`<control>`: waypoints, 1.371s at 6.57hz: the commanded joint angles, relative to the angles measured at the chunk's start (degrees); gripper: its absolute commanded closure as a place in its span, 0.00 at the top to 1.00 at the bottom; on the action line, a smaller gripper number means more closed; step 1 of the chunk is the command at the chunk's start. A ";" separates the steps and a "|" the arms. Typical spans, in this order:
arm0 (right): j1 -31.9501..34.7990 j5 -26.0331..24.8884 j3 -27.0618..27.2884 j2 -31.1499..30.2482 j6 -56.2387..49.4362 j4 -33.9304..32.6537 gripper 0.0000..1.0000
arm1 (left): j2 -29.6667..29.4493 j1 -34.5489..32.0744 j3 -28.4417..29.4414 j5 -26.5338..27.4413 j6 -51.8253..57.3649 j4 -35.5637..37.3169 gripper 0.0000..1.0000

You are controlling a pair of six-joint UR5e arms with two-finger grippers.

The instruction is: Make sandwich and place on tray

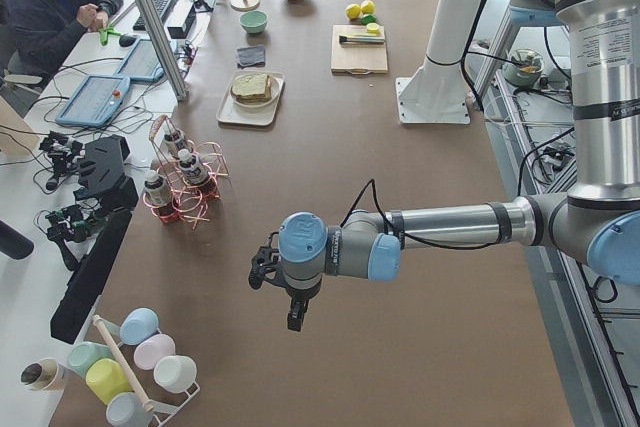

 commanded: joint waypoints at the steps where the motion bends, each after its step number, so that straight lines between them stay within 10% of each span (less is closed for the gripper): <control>1: -0.09 0.00 0.00 0.30 0.00 0.00 1.00 | 0.00 0.09 0.11 0.00 0.00 0.09 0.98; 9: -2.90 -0.35 0.43 0.30 -0.09 -0.18 1.00 | 0.97 0.62 0.73 -4.56 -0.17 0.53 0.98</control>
